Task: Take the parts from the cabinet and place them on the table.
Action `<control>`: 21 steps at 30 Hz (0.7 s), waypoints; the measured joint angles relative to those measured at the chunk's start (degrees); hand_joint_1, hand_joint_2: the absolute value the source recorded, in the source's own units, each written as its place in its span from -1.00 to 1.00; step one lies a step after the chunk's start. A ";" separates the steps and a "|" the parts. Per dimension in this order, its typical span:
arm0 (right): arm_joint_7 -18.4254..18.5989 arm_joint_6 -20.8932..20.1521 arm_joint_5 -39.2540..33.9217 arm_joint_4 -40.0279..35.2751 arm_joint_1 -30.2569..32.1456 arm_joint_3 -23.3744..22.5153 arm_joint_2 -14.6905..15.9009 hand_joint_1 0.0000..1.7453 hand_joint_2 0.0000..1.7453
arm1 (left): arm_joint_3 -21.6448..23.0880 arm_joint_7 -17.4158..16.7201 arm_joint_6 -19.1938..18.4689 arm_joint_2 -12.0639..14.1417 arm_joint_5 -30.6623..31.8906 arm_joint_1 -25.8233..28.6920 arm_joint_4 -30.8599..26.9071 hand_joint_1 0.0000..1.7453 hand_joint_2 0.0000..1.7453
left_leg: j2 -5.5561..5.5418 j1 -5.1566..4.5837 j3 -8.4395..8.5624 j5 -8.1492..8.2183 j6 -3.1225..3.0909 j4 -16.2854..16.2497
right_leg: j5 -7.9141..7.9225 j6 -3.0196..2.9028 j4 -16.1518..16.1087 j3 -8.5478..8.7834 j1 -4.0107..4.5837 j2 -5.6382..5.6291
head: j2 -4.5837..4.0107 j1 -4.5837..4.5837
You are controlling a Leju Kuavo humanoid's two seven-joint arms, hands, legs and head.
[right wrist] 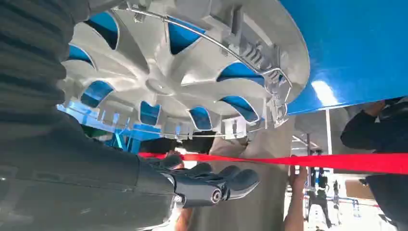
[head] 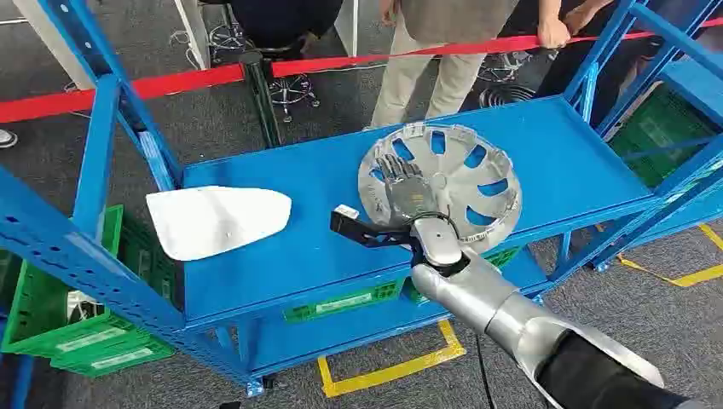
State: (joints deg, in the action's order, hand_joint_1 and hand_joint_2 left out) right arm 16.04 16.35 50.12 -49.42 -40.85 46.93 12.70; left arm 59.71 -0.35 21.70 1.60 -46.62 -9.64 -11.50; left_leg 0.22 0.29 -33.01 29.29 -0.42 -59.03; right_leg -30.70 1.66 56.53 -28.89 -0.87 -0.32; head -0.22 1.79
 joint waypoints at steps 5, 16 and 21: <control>-0.02 0.00 -0.35 0.15 0.02 0.15 -0.02 -1.00 1.00 | 0.00 0.18 -0.02 0.02 -0.02 0.00 0.00 -1.00 -1.00 | 0.00 0.00 0.00 0.00 0.00 0.00 | 0.00 0.00 0.01 0.00 0.00 0.00 | 0.00 0.00; -0.77 5.01 -9.47 0.52 1.78 -1.99 -0.07 -1.00 1.00 | 0.02 1.07 0.13 0.13 -0.35 0.27 0.00 -1.00 -1.00 | -0.21 0.00 0.00 0.00 0.00 0.00 | 0.00 0.00 -0.01 -0.01 0.00 0.01 | 0.00 0.00; -1.18 5.88 -12.29 0.55 2.63 -3.67 0.15 -1.00 1.00 | 0.02 1.18 0.26 0.33 -0.37 0.50 0.00 -1.00 -1.00 | -0.31 0.00 -0.01 0.00 0.00 0.00 | 0.00 0.00 -0.01 -0.01 0.00 0.01 | 0.00 0.00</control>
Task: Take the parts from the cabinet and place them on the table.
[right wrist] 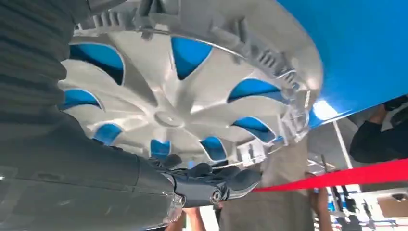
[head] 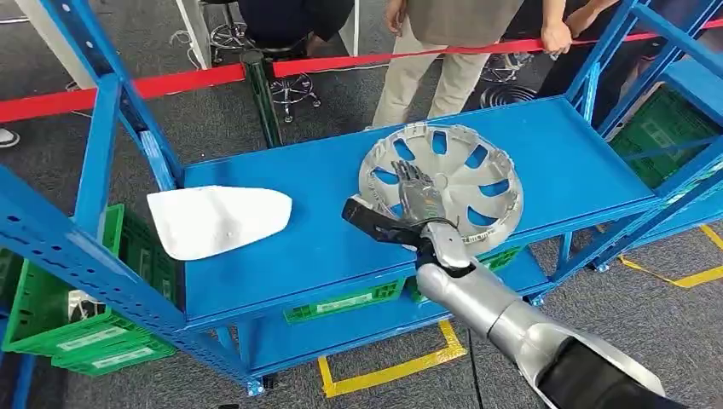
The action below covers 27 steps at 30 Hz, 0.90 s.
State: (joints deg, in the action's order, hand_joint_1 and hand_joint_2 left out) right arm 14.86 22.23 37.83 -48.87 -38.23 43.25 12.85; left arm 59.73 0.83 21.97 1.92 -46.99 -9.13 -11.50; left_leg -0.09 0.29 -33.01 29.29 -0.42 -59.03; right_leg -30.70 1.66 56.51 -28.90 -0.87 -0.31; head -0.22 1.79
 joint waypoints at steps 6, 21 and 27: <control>0.46 0.15 -10.75 0.59 1.34 -4.04 2.38 -1.00 1.00 | 0.02 -0.15 0.66 0.28 -0.02 0.63 0.00 -1.00 -1.00 | -0.41 -0.01 -0.04 0.00 0.00 -0.01 | 0.00 0.01 -0.04 0.02 -0.01 0.18 | 0.00 0.02; 4.87 -6.97 -12.80 1.79 1.41 -5.20 6.75 -1.00 1.00 | 0.04 0.35 0.52 0.44 0.37 0.60 0.00 -1.00 -1.00 | -0.67 0.00 0.00 -0.02 -0.01 -0.01 | -0.03 0.05 -0.10 0.12 -0.01 0.39 | 0.00 0.00; 4.90 -7.24 -12.80 1.88 1.38 -5.20 7.43 -1.00 1.00 | 0.04 0.35 0.55 0.44 0.37 0.60 0.00 -1.00 -1.00 | -0.55 0.00 0.02 -0.02 -0.02 -0.01 | -0.03 0.05 -0.11 0.16 -0.02 0.37 | 0.00 0.00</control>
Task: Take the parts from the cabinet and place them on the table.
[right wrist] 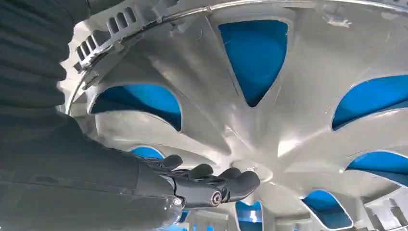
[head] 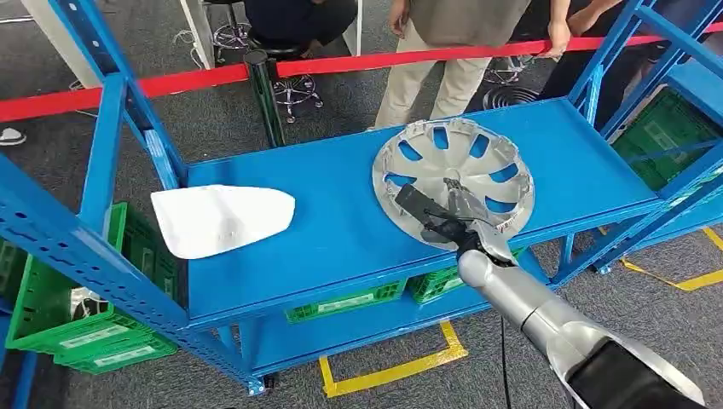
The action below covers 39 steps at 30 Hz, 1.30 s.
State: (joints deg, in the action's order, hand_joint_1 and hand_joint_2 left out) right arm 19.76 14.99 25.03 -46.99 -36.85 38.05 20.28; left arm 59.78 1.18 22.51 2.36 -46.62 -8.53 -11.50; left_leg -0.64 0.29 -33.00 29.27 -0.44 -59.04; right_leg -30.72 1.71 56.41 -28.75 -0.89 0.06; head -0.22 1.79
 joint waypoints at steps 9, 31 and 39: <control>0.17 -0.42 0.00 0.00 -0.08 0.02 0.24 -1.00 1.00 | 0.00 0.00 0.00 0.00 0.00 0.00 0.00 -1.00 -1.00 | 0.09 0.00 0.02 -0.01 -0.01 0.00 | 0.00 0.00 -0.01 0.02 0.00 -0.01 | 0.00 0.00; 2.93 -5.25 0.68 -0.20 -0.13 0.31 1.99 1.00 1.00 | 0.04 0.42 0.15 -0.39 0.15 -0.01 0.00 -1.00 -1.00 | 0.11 -0.01 0.10 -0.01 -0.01 0.00 | 0.01 0.01 -0.05 0.09 -0.01 -0.05 | 0.00 0.02; 7.10 -5.77 -3.76 -1.20 0.83 0.11 5.29 1.00 1.00 | 0.09 0.68 1.05 -1.20 0.15 0.02 0.00 -1.00 -1.00 | -0.41 0.01 0.27 -0.03 -0.06 0.00 | -0.01 0.03 -0.24 0.26 0.00 0.26 | 0.00 -0.13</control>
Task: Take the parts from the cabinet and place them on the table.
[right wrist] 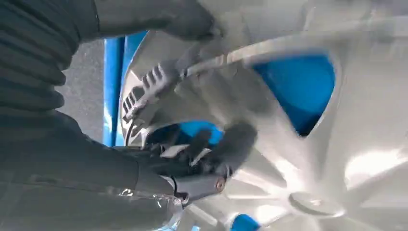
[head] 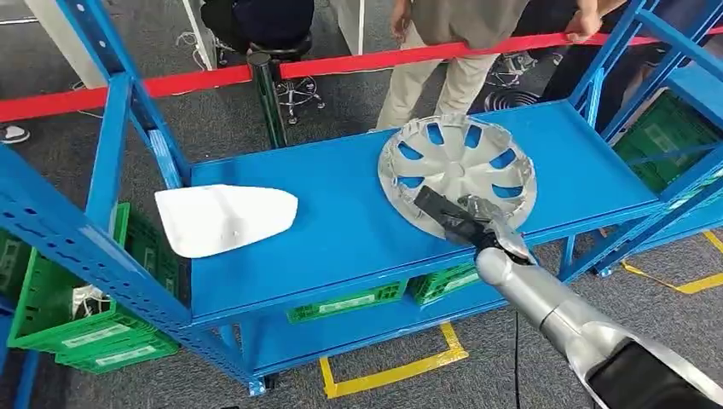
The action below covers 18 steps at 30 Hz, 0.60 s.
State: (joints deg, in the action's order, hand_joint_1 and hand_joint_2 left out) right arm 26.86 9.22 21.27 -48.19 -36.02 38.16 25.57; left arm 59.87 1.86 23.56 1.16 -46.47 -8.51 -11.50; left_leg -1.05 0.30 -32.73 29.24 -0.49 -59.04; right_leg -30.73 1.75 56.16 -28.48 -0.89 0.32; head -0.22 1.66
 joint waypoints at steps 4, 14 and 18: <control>0.00 0.15 -0.13 -0.20 0.47 -0.07 1.14 1.00 1.00 | 0.00 0.00 0.11 -0.29 0.00 0.01 0.00 -1.00 -1.00 | -0.01 -0.01 -0.01 -0.05 -0.08 0.00 | 0.03 0.04 -0.08 0.10 0.00 0.10 | 0.00 0.09; 0.07 1.51 0.72 -0.85 1.96 -0.11 2.52 1.00 1.00 | 0.00 0.42 0.11 -0.70 -0.07 0.00 0.00 -1.00 -1.00 | 0.18 -0.02 -0.02 0.00 -0.15 0.00 | 0.04 0.06 -0.14 0.14 -0.01 0.08 | 0.00 0.09; 0.07 2.65 2.19 -1.55 2.67 -0.11 3.13 1.00 1.00 | 0.00 0.66 0.35 -1.05 -0.09 -0.01 0.00 -1.00 -1.00 | 0.35 -0.02 -0.02 0.04 -0.20 0.00 | 0.04 0.06 -0.14 0.15 0.00 0.00 | 0.00 0.07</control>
State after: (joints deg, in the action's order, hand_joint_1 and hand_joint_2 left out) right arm 26.93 11.87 23.45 -49.75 -33.36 38.05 28.70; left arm 59.87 2.51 23.91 0.11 -46.56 -8.52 -11.50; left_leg -0.70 0.28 -32.75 29.28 -0.69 -59.04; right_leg -30.69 1.81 56.03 -28.33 -0.89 0.32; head -0.22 1.73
